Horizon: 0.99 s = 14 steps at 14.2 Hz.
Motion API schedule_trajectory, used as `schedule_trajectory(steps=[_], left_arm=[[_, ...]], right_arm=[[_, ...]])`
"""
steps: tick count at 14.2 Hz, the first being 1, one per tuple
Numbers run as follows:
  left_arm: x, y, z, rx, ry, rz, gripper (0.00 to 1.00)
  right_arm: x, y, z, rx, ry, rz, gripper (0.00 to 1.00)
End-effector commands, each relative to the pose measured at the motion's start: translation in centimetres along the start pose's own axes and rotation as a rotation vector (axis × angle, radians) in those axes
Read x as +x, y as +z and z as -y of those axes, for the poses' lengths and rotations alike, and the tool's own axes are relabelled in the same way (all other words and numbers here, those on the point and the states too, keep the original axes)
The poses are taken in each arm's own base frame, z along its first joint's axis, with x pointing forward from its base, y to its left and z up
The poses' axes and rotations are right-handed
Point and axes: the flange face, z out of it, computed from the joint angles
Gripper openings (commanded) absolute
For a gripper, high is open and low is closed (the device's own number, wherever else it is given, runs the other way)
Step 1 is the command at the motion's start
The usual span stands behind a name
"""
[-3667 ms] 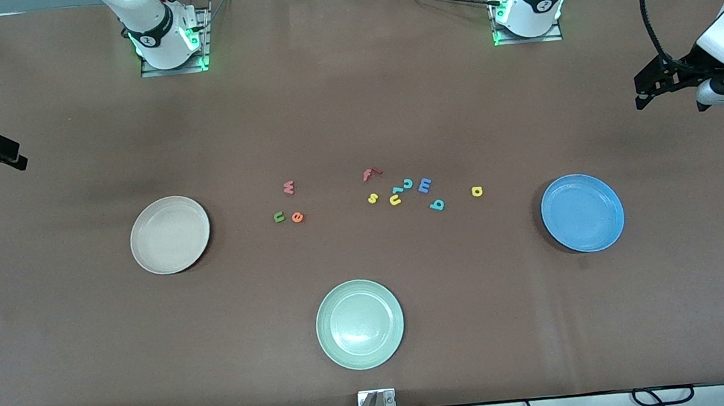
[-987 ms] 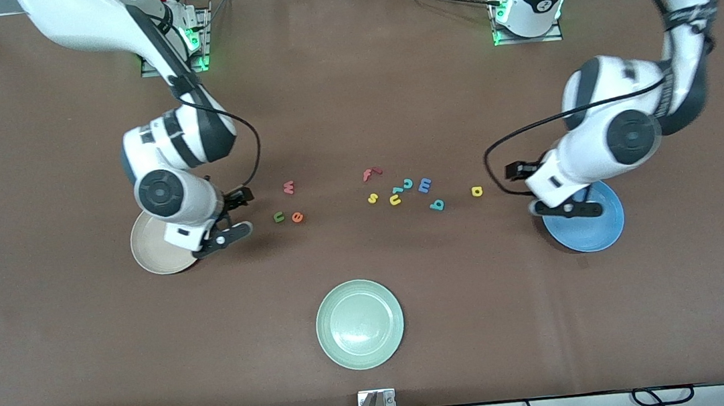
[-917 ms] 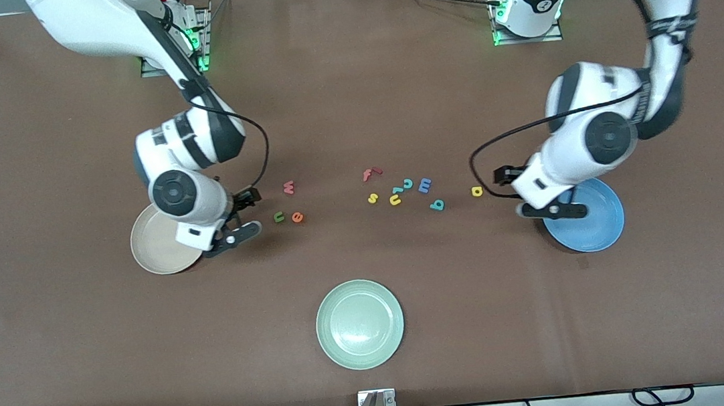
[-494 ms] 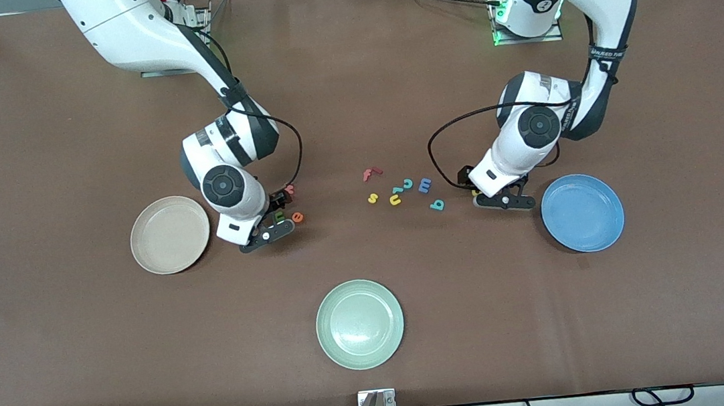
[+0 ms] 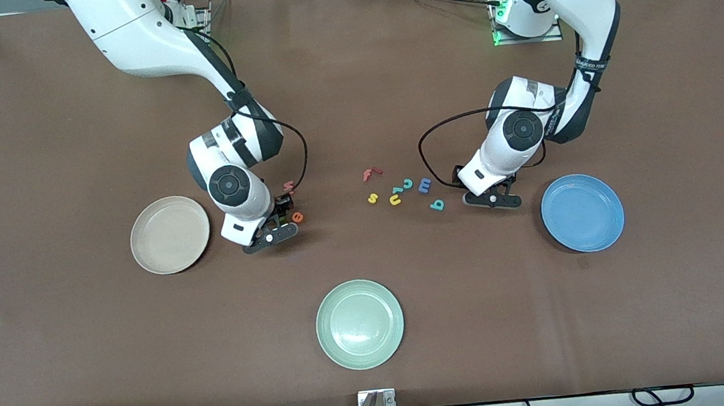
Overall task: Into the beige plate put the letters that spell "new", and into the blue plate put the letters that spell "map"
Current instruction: 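Grasp yellow a with the left gripper while the right gripper grasps green u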
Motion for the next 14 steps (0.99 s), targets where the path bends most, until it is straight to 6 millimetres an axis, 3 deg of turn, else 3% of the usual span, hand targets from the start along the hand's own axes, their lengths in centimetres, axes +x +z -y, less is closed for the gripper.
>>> schedule_trajectory(steps=[1, 2, 4, 6, 7, 9, 12, 14], left_arm=[[0.4, 1.0, 0.0, 0.013, 0.007, -0.018, 0.7], [0.4, 0.9, 0.0, 0.013, 0.007, -0.018, 0.67], [0.4, 0.9, 0.1, 0.013, 0.007, -0.018, 0.41], [0.5, 0.5, 0.2, 0.014, 0.006, -0.026, 0.17], [0.5, 0.3, 0.3, 0.016, 0.009, -0.027, 0.12], [0.8, -0.9, 0.8, 0.023, 0.01, -0.035, 0.07], [2.2, -6.1, 2.5, 0.045, -0.017, -0.001, 0.07], [4.4, -9.9, 5.9, 0.112, 0.001, 0.046, 0.07]], right_arm=[[0.3, 0.1, 0.5, 0.004, 0.02, -0.007, 0.69], [0.2, 0.5, 0.5, 0.002, 0.02, -0.001, 0.69], [0.2, 0.6, 0.4, 0.001, 0.019, -0.002, 0.68], [0.2, 0.6, 0.5, 0.001, 0.016, -0.002, 0.51], [0.2, 0.6, 0.6, 0.003, 0.014, -0.006, 0.42], [0.3, 0.6, 0.5, 0.001, 0.003, -0.006, 0.25], [0.3, 0.4, 0.4, 0.0, 0.0, -0.009, 0.21], [0.5, -0.4, -0.2, 0.001, 0.006, -0.016, 0.2]])
